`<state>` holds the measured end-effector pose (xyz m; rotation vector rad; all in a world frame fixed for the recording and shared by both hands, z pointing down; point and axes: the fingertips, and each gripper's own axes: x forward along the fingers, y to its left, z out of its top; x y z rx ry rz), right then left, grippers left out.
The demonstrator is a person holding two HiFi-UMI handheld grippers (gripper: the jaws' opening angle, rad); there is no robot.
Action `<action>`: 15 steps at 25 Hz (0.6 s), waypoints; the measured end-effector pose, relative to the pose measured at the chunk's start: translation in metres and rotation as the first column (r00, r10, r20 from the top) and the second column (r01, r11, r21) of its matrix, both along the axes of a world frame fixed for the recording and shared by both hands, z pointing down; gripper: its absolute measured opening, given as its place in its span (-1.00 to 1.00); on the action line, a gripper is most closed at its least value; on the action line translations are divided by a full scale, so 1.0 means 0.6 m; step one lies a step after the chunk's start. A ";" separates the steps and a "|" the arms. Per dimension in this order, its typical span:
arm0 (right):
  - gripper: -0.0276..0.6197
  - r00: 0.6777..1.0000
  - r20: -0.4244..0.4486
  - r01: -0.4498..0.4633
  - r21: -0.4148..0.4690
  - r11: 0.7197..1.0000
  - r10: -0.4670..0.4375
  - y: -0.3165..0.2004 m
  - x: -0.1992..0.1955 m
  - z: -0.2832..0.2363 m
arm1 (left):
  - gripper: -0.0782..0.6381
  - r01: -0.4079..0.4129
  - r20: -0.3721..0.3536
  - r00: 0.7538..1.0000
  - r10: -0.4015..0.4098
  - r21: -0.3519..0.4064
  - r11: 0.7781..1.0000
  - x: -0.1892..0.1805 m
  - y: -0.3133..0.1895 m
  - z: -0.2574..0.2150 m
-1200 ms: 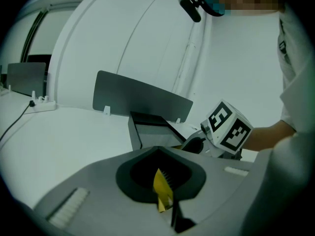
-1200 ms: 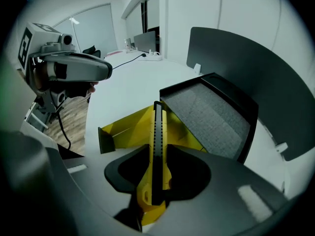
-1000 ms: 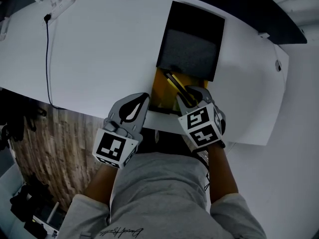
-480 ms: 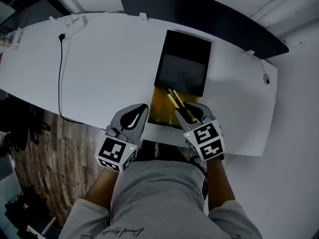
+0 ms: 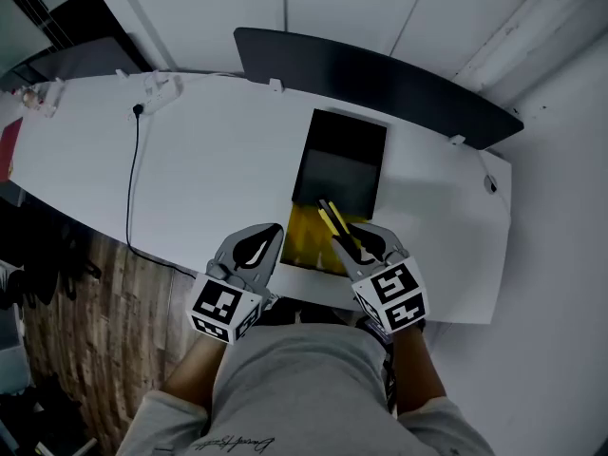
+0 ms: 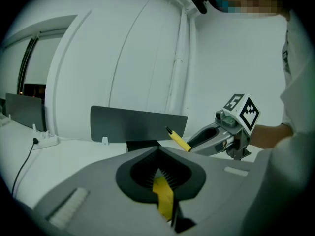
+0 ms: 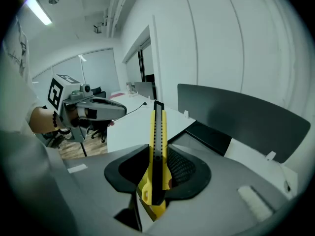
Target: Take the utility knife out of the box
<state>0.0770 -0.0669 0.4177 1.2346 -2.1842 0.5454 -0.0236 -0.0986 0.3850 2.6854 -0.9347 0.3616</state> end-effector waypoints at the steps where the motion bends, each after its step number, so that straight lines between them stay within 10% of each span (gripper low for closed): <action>1: -0.51 1.000 0.001 0.003 0.009 1.000 -0.003 0.000 0.001 -0.007 | -0.78 0.001 -0.001 1.000 -0.001 0.008 1.000 0.001 0.002 -0.006; 15: -0.51 0.999 0.034 0.008 0.061 0.998 -0.010 0.016 0.004 -0.048 | -0.78 0.014 -0.015 1.000 -0.013 0.032 0.999 0.006 0.013 -0.046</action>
